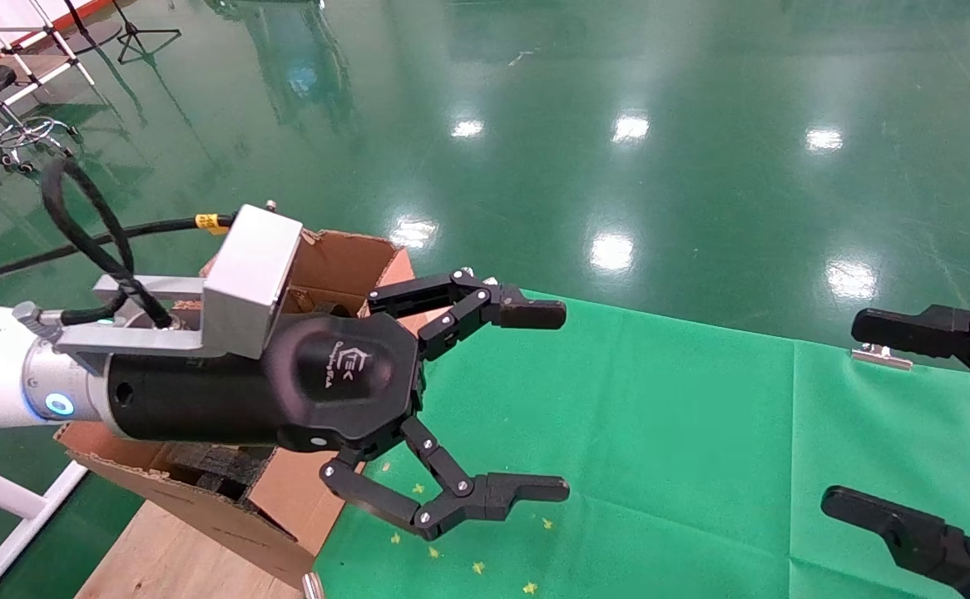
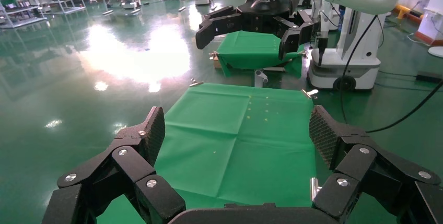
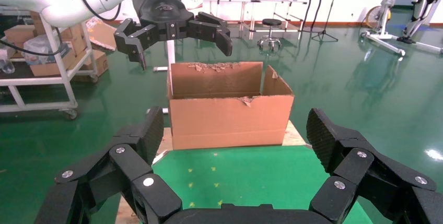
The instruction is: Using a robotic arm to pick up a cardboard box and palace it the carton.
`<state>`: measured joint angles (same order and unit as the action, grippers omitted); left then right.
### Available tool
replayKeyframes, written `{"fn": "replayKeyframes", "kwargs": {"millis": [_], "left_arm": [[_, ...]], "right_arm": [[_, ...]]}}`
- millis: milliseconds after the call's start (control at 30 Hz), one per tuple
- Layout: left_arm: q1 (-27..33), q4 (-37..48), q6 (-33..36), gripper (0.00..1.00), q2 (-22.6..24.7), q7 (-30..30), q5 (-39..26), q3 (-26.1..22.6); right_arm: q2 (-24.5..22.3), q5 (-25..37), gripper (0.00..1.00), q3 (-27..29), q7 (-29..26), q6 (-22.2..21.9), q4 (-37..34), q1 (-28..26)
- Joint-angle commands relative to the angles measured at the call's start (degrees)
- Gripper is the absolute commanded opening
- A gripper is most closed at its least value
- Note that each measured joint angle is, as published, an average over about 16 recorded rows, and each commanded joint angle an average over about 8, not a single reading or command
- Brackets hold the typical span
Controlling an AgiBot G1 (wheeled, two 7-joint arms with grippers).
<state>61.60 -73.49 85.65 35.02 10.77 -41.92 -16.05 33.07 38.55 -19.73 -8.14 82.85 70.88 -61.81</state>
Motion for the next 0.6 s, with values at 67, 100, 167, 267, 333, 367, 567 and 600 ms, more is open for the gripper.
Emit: {"fn": "replayKeyframes", "kwargs": {"millis": [67, 100, 167, 267, 333, 367, 567, 600], "left_arm": [[0.01, 0.01, 0.00, 1.00, 0.00, 0.00, -0.01, 0.00], [0.01, 0.01, 0.00, 1.00, 0.00, 0.00, -0.01, 0.00], [0.02, 0.01, 0.00, 1.00, 0.00, 0.00, -0.01, 0.00], [0.02, 0.01, 0.00, 1.00, 0.00, 0.00, -0.02, 0.00], [0.02, 0.01, 0.00, 1.00, 0.00, 0.00, -0.03, 0.00], [0.02, 0.01, 0.00, 1.00, 0.00, 0.00, -0.03, 0.00], [0.02, 0.01, 0.00, 1.00, 0.00, 0.00, -0.03, 0.00], [0.02, 0.01, 0.00, 1.00, 0.00, 0.00, -0.03, 0.00]], "right_arm": [[0.00, 0.00, 1.00, 0.00, 0.00, 0.00, 0.00, 0.00], [0.00, 0.00, 1.00, 0.00, 0.00, 0.00, 0.00, 0.00], [0.00, 0.00, 1.00, 0.00, 0.00, 0.00, 0.00, 0.00], [0.00, 0.00, 1.00, 0.00, 0.00, 0.00, 0.00, 0.00], [0.00, 0.00, 1.00, 0.00, 0.00, 0.00, 0.00, 0.00], [0.00, 0.00, 1.00, 0.00, 0.00, 0.00, 0.00, 0.00], [0.00, 0.00, 1.00, 0.00, 0.00, 0.00, 0.00, 0.00], [0.00, 0.00, 1.00, 0.00, 0.00, 0.00, 0.00, 0.00]]}}
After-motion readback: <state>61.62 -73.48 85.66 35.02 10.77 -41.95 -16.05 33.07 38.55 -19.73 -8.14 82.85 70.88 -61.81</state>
